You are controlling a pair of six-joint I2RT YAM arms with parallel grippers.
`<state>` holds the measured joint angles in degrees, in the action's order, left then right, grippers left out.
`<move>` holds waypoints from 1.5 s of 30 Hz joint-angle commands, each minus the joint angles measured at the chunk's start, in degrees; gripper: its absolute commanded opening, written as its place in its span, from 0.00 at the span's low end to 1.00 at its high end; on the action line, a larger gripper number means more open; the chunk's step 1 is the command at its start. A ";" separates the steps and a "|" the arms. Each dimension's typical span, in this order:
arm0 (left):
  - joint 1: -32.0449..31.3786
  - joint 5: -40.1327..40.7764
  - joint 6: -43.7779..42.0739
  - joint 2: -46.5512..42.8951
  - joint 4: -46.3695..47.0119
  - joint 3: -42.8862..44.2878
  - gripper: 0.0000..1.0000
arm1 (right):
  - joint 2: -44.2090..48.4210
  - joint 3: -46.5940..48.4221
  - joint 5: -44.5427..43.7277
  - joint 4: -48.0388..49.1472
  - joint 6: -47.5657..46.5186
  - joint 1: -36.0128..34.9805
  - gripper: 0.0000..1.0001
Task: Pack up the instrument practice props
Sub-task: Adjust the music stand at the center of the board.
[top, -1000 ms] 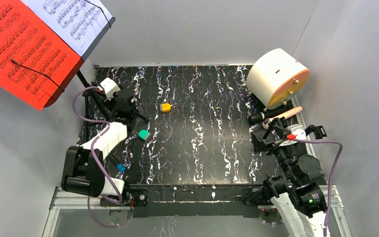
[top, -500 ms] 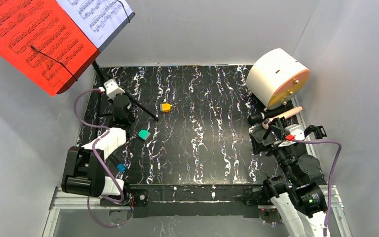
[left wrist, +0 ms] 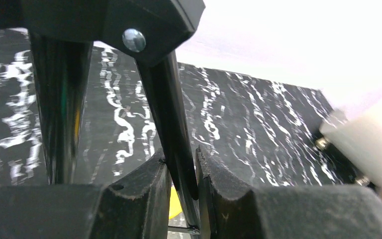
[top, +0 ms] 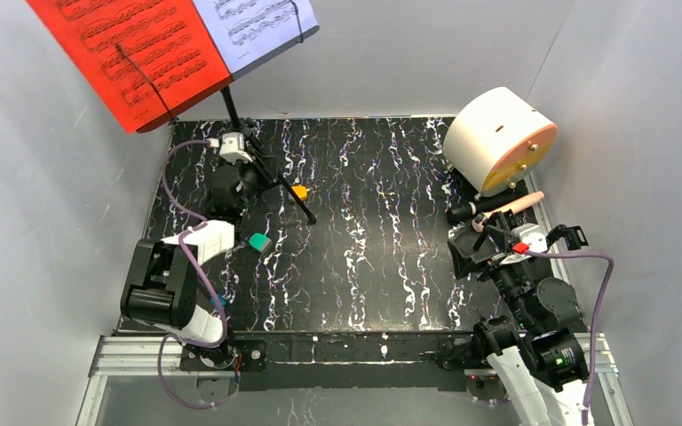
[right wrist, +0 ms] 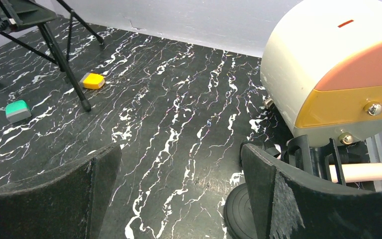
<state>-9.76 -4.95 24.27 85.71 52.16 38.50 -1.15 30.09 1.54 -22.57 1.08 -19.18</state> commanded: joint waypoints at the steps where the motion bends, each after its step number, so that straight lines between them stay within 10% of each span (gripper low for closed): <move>1: -4.36 -16.57 -2.00 3.97 -2.27 2.33 0.00 | 0.77 0.76 0.58 1.39 -0.99 0.11 0.99; 25: -8.17 -41.83 -1.30 3.00 -11.56 3.42 0.00 | -15.40 15.85 14.33 -0.23 2.83 0.18 0.98; 33: -8.08 -33.77 -16.28 -9.22 -34.95 3.02 0.00 | -21.47 16.32 20.21 5.68 7.57 0.11 0.98; 45: -7.75 -15.72 -19.96 -19.74 -43.77 -0.37 0.09 | -33.27 18.91 23.79 8.07 12.02 0.13 0.99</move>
<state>-17.82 -29.28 12.97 68.16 14.76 40.29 -32.08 45.65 23.38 -17.85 11.07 -19.18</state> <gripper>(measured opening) 0.184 0.984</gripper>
